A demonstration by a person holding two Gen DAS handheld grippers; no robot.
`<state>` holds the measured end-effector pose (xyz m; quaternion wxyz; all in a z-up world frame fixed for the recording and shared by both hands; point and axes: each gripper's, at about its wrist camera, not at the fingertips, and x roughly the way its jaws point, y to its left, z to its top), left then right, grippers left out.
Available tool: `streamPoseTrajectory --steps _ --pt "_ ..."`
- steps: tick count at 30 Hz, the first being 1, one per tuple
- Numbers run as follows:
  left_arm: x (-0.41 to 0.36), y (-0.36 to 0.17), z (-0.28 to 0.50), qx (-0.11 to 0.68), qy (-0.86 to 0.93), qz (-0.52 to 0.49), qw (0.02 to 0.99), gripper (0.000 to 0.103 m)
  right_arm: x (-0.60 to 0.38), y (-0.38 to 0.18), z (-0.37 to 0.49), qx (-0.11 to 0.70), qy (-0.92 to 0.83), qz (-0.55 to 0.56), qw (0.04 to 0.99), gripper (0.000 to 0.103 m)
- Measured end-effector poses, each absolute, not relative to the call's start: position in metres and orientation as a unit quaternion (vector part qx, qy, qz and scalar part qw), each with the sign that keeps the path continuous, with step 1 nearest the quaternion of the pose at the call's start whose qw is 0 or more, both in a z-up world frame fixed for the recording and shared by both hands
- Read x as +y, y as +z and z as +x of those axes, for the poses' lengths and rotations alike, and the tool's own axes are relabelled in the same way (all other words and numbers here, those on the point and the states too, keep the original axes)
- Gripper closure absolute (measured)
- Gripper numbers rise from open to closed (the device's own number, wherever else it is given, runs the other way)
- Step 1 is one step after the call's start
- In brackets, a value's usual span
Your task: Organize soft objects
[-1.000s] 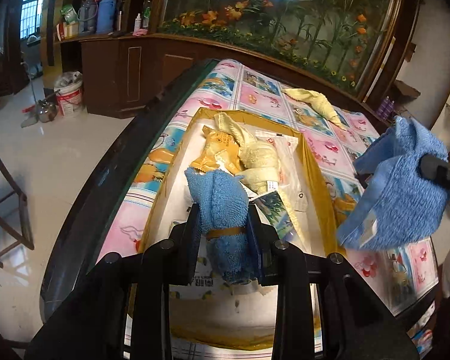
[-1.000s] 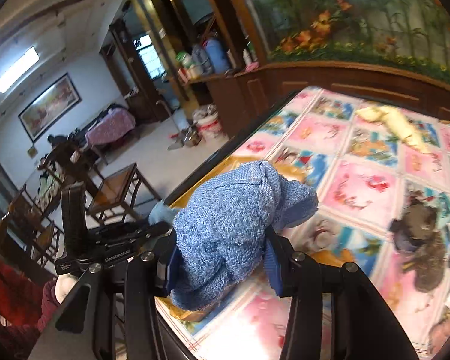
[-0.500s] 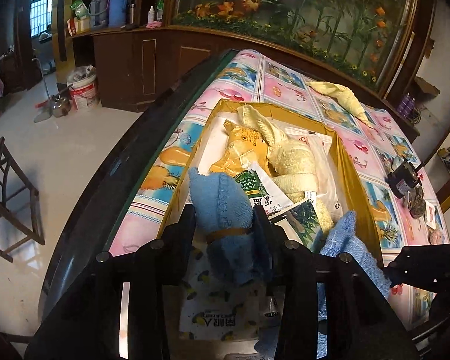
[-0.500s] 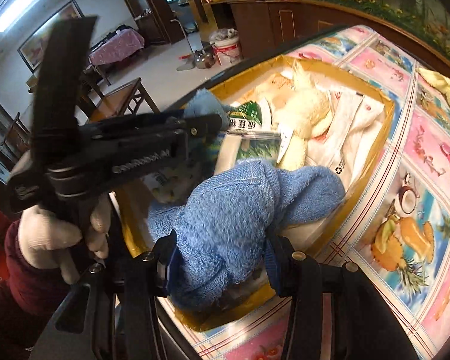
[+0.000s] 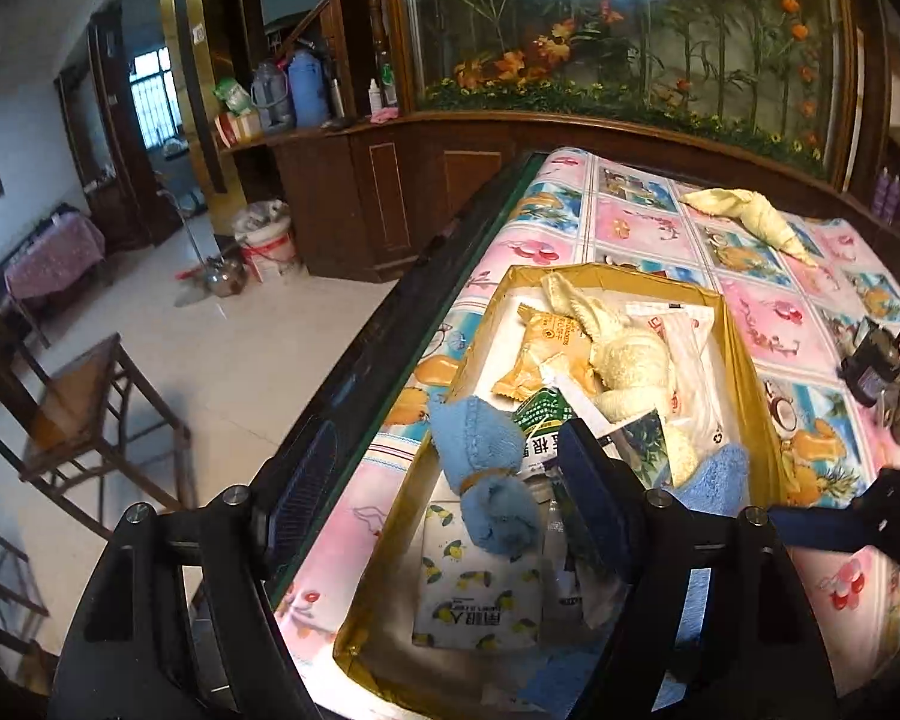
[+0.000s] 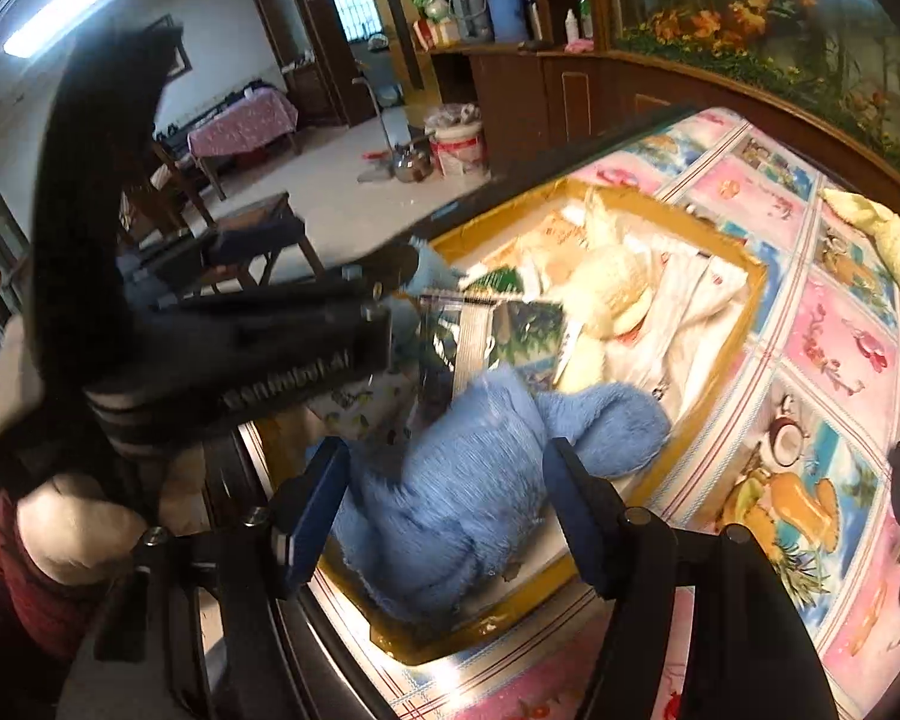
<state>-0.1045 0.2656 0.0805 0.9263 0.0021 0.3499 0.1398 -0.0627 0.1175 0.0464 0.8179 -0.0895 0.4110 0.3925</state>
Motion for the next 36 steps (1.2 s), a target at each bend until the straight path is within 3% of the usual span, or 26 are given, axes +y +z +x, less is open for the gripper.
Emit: streamPoseTrajectory --steps 21,30,36 --pt "0.184 0.112 -0.14 0.325 0.115 0.079 0.935 0.025 -0.01 0.073 -0.078 0.367 0.319 0.024 0.873 0.036" --pt "0.145 0.11 -0.14 0.33 0.081 0.102 0.935 0.026 -0.113 0.07 -0.073 0.354 0.23 0.091 0.902 0.036" --pt "0.122 0.101 -0.137 0.364 -0.029 0.055 0.929 0.026 -0.199 0.07 -0.064 0.346 0.131 0.147 0.918 0.036"
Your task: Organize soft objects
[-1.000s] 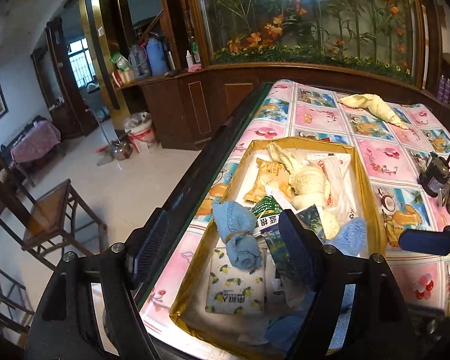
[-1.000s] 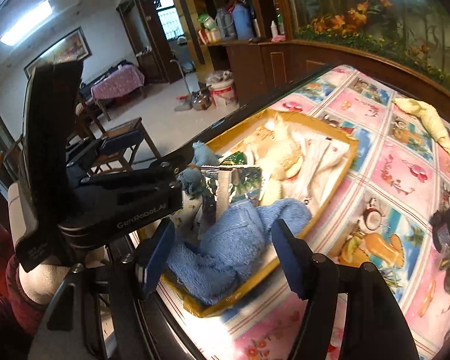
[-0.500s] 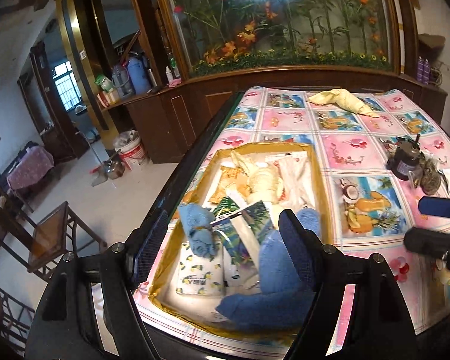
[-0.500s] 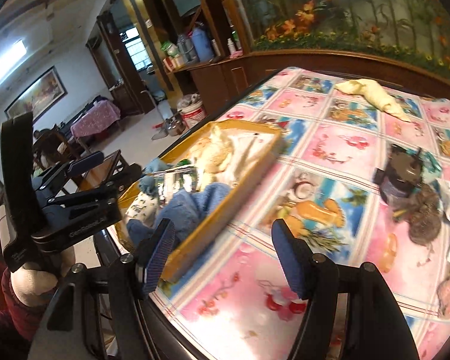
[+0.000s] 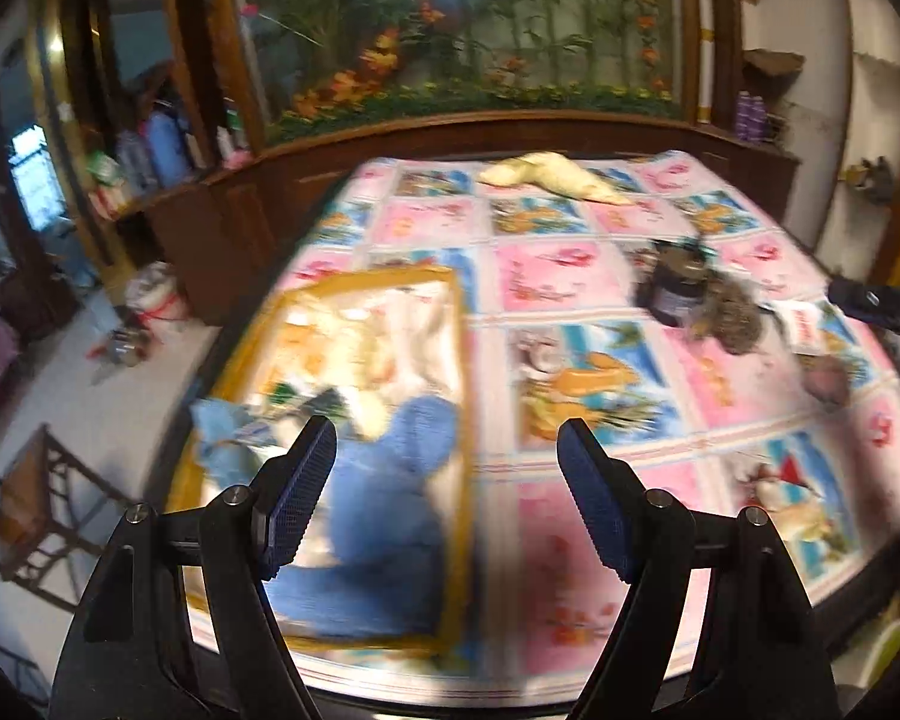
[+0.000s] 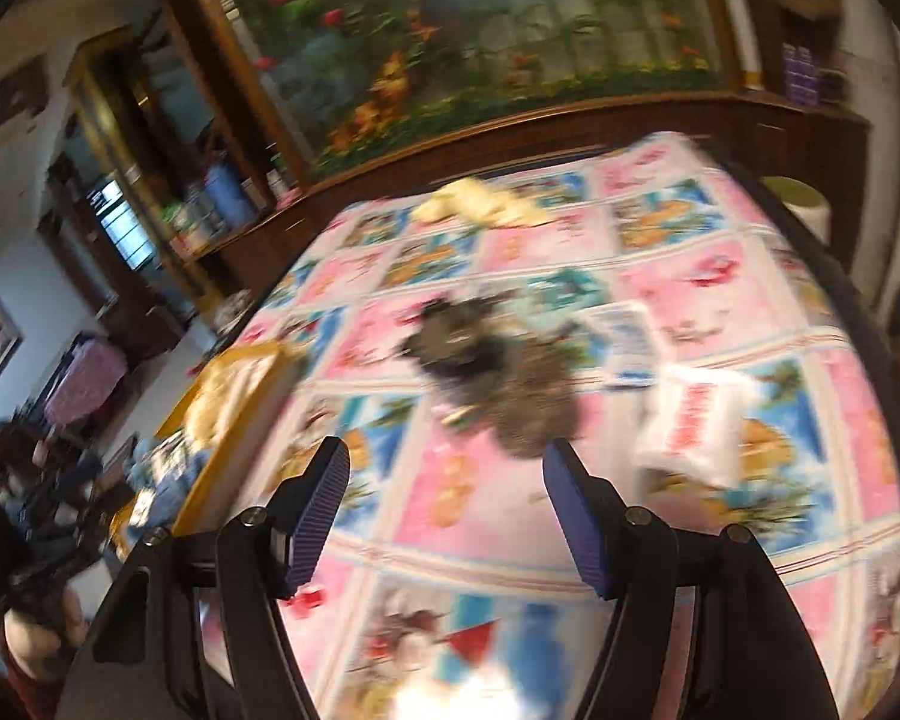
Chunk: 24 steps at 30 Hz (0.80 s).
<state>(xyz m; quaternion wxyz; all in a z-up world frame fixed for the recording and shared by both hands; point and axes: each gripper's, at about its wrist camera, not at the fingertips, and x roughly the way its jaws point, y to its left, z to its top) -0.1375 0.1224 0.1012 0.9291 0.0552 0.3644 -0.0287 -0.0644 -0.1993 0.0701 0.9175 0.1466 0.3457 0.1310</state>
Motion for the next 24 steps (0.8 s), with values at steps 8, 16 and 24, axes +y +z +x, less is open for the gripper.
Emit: streamPoseTrajectory --steps 8,16,24 --pt "0.09 0.087 -0.13 0.387 -0.07 0.057 0.917 0.026 -0.224 0.057 -0.014 0.384 0.094 0.149 0.906 0.036" --pt "0.095 0.083 -0.126 0.4 -0.076 0.038 0.913 0.026 -0.191 0.018 0.043 0.449 0.101 0.118 0.88 0.053" --pt "0.092 0.077 -0.118 0.408 -0.097 0.024 0.908 0.026 -0.172 0.01 0.012 0.486 0.215 0.144 0.835 0.065"
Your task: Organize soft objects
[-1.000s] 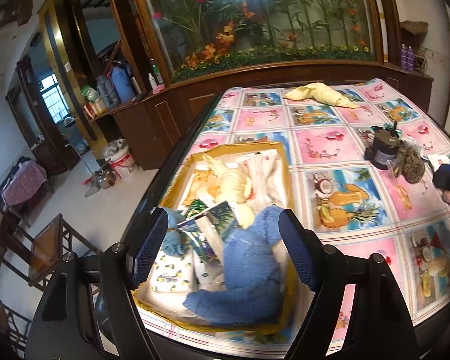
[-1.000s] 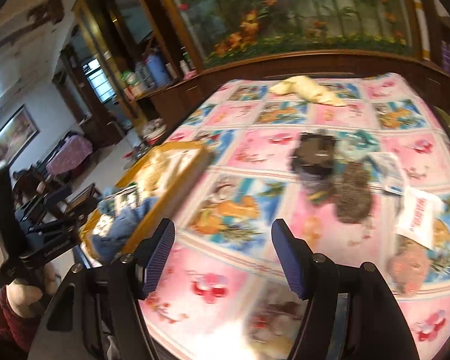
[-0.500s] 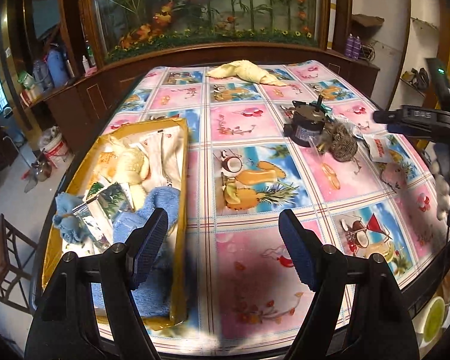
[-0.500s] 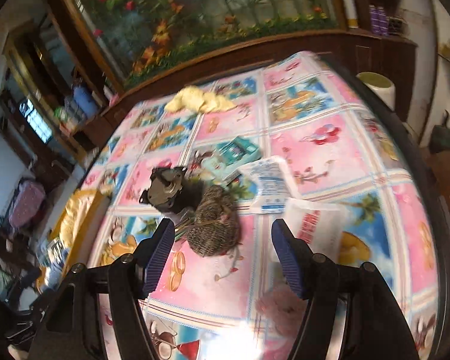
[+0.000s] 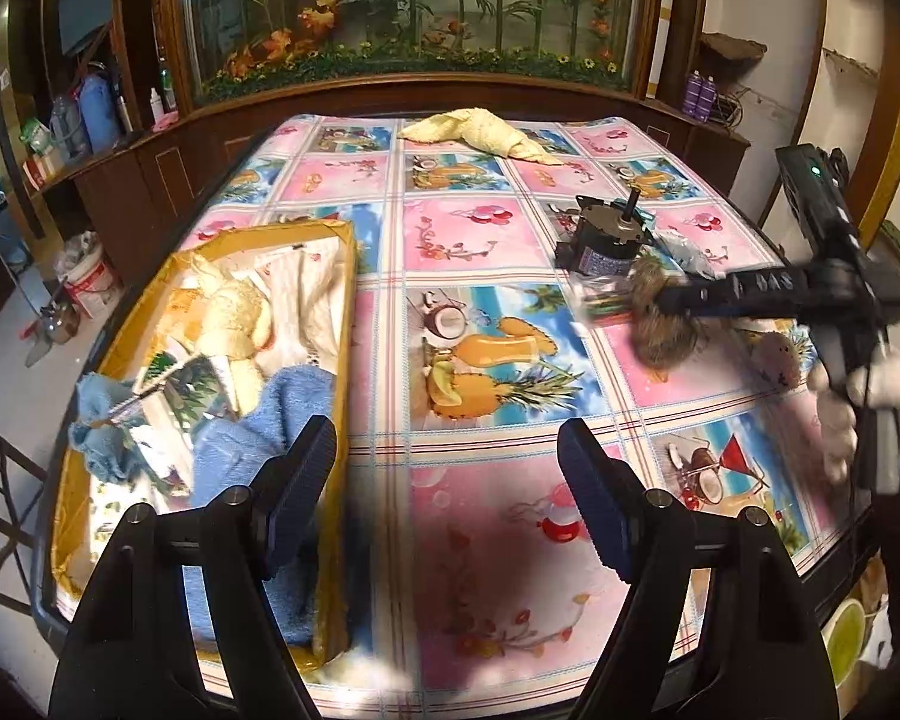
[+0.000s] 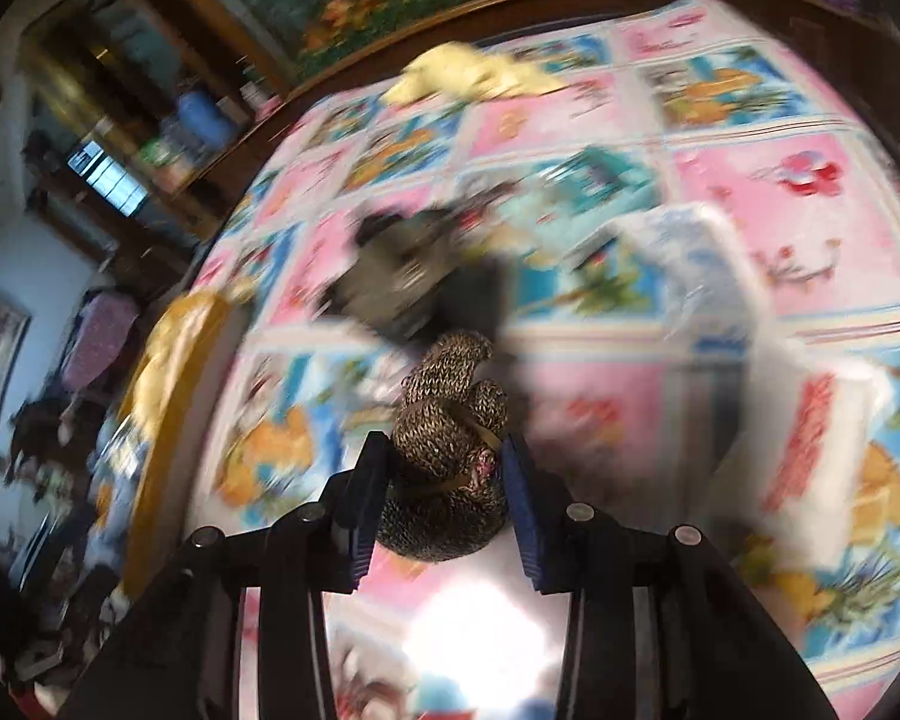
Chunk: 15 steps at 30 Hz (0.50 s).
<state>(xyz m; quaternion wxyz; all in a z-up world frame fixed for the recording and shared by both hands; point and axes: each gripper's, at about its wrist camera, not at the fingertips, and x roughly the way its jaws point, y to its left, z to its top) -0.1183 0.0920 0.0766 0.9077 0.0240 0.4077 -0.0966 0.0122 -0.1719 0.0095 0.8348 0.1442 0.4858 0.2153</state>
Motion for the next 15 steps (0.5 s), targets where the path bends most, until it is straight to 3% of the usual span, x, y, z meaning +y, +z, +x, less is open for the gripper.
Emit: streamPoseTrajectory --steps 5,15 --pt "0.081 0.07 -0.118 0.419 -0.118 0.03 0.9 0.026 -0.151 0.019 -0.02 0.477 0.277 0.112 0.827 0.066" --pt "0.052 0.052 -0.103 0.462 -0.194 -0.014 0.865 0.026 -0.244 0.06 -0.051 0.408 0.145 0.118 0.894 0.062"
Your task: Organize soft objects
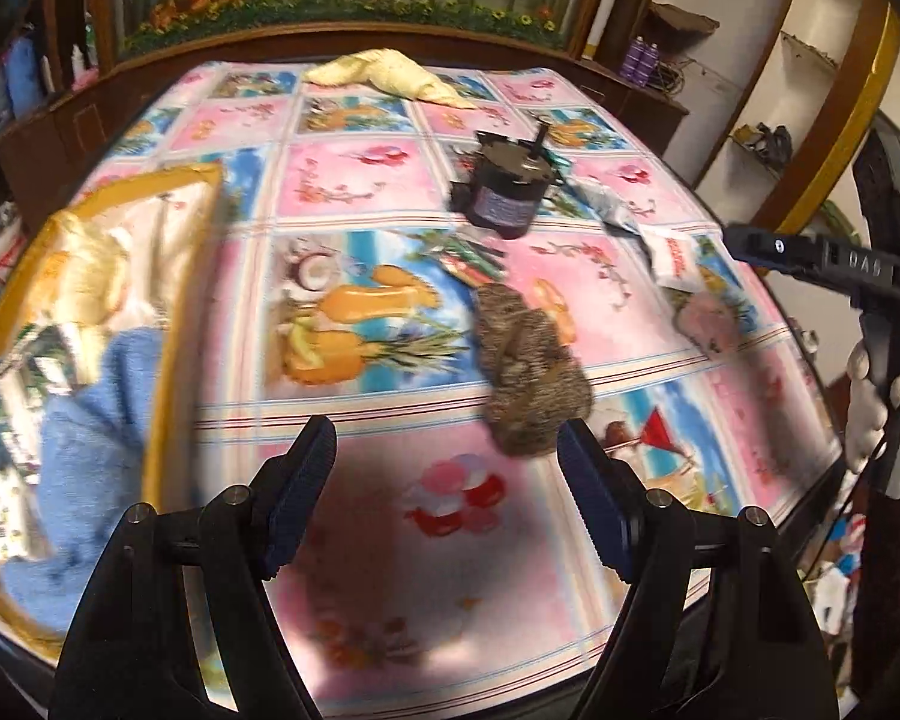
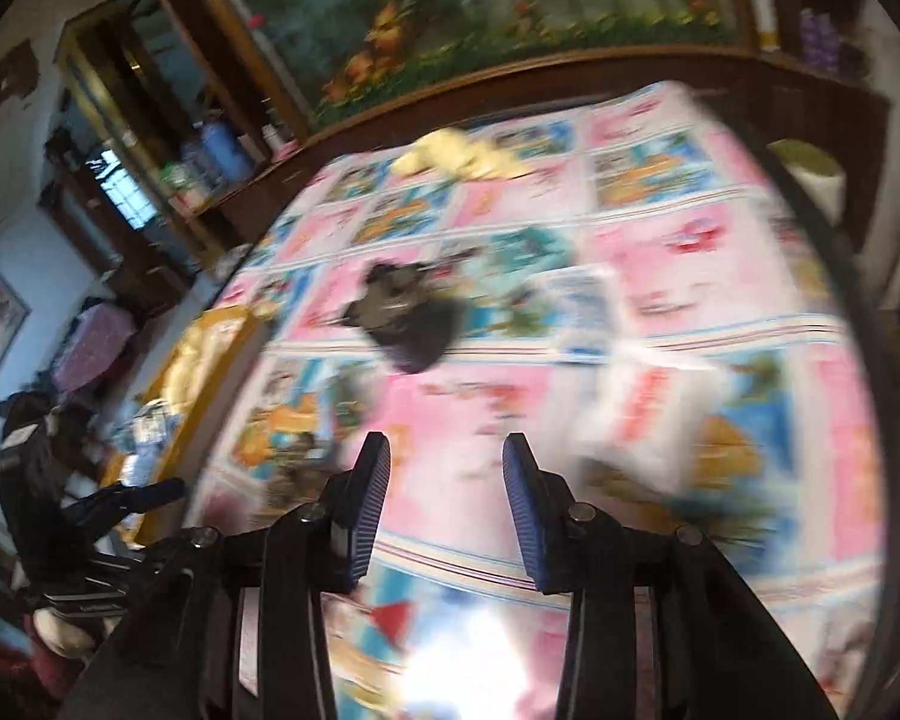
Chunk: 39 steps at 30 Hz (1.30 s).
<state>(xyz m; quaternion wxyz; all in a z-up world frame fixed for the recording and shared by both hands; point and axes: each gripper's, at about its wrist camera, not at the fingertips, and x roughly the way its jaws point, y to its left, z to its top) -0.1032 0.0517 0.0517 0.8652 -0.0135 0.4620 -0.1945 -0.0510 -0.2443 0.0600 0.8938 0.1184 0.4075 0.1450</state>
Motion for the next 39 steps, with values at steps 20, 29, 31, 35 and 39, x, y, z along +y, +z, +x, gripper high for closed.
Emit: streamPoseTrajectory --steps 20,29,31,35,39 --pt "-0.018 0.011 -0.054 0.474 -0.197 0.056 0.856 0.026 -0.241 -0.003 -0.048 0.468 0.117 0.098 0.87 0.058" --pt "-0.003 0.024 -0.072 0.477 -0.243 0.011 0.845 0.053 -0.214 0.009 -0.065 0.459 0.139 0.084 0.874 0.07" --pt "0.006 0.035 -0.081 0.469 -0.253 -0.007 0.846 0.053 -0.202 0.019 -0.071 0.451 0.154 0.081 0.876 0.07" --pt "0.04 0.063 -0.095 0.451 -0.262 -0.047 0.852 0.053 -0.174 0.036 -0.077 0.439 0.192 0.074 0.875 0.07" --pt "0.093 0.092 -0.1 0.428 -0.24 -0.071 0.869 0.053 -0.135 0.055 -0.08 0.425 0.242 0.064 0.87 0.07"
